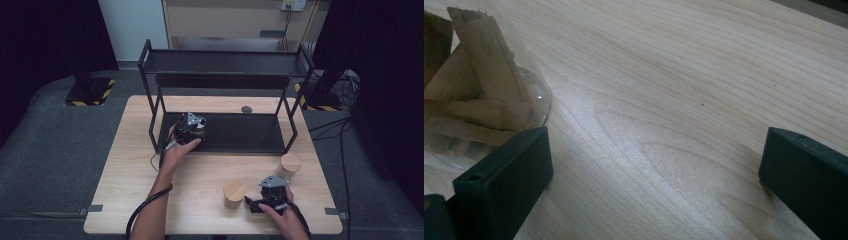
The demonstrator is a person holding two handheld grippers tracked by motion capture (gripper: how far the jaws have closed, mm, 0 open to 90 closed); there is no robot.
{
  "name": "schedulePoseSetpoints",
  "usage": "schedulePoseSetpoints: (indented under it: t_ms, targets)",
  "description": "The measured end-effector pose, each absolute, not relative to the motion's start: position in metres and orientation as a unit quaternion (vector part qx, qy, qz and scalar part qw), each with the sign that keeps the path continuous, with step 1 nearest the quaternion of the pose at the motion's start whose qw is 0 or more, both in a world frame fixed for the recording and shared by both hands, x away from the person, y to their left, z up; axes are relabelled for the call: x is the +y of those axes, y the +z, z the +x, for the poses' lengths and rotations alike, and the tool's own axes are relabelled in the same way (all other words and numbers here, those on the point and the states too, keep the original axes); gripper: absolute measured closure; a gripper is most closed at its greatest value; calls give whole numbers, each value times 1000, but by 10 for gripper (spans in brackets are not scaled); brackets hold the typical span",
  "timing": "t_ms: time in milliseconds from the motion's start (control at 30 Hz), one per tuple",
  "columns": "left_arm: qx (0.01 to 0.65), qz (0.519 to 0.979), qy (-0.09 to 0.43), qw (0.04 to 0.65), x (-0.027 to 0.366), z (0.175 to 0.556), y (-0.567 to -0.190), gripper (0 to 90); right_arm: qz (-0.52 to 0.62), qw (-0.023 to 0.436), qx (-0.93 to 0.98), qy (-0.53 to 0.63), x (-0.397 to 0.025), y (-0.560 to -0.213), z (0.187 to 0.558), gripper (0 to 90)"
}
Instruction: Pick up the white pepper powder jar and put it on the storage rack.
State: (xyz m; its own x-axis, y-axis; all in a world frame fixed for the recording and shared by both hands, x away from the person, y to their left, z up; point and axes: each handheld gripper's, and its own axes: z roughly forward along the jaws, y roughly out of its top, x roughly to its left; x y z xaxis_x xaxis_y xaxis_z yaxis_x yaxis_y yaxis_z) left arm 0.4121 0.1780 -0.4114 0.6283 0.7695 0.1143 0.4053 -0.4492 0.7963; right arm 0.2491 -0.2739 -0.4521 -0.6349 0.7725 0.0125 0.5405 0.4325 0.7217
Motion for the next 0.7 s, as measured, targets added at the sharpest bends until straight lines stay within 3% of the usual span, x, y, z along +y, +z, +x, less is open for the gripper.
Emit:
schedulePoseSetpoints:
  t_ms: [700]
  targets:
    - [367, 818, 232, 377, 175, 417, -420, 288, 395, 162, 831, 357, -274, -452, 249, 7]
